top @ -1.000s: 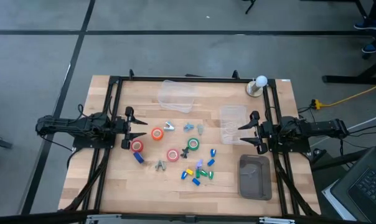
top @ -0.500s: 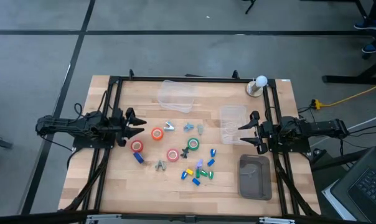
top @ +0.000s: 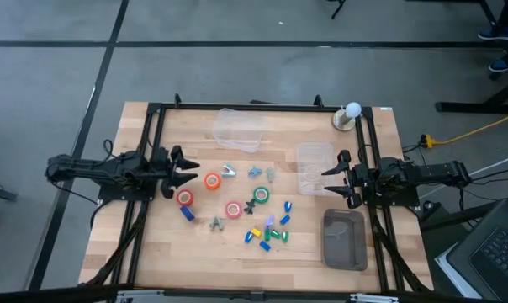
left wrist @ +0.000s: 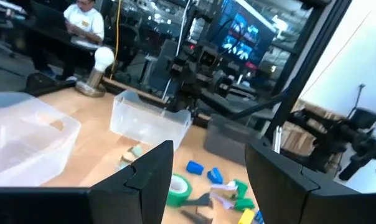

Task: Pick and place Stapler, Stapler remover, tape
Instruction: Put the light blue staple remover into the top transparent bin

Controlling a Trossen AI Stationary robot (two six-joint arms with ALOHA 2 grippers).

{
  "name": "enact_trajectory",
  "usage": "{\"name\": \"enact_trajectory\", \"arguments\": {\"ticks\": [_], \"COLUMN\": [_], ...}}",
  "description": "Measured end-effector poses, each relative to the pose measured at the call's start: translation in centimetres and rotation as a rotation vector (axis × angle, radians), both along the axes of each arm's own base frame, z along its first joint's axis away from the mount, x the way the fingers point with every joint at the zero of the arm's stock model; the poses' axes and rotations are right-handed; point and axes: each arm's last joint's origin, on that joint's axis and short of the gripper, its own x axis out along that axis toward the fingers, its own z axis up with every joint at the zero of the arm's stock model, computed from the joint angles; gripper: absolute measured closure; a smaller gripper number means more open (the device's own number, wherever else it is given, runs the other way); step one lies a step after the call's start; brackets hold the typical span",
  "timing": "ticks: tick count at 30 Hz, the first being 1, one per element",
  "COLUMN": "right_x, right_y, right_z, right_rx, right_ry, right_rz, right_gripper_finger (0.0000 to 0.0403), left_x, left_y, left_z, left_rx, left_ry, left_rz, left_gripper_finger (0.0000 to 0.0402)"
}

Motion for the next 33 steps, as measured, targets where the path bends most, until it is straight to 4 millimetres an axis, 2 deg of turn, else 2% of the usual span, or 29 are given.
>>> {"name": "enact_trajectory", "arguments": {"ticks": [4,9,13,18,25,33], "right_x": [0.0,0.0,0.0,0.0,0.0,0.0], "right_y": [0.0,0.0,0.0,0.0,0.0,0.0], "right_z": [0.0,0.0,0.0,0.0,0.0,0.0], "right_rx": [0.0,0.0,0.0,0.0,0.0,0.0], "right_ry": [0.0,0.0,0.0,0.0,0.0,0.0], "right_rz": [0.0,0.0,0.0,0.0,0.0,0.0], "right_gripper_finger": [0.0178,0.0178,0.0178,0.0178,0.0178,0.0178], "left_x": [0.6,1.9,3.8,6.9,11.0,13.5], "left_y": [0.0,0.3,0.4,0.3,0.8,0.8], "left_z": [0.5,2.3,3.6,4.4,4.0,1.9], "left_rx": [0.053,0.192,0.257,0.312,0.307,0.428], "left_ry": [0.101,0.25,0.375,0.529,0.739,0.899], "left_rz": [0.01,0.106,0.171,0.149,0.083,-0.058], "left_gripper_finger": [0.0206,0.0206,0.0206,0.0206,0.0206,0.0206]}}
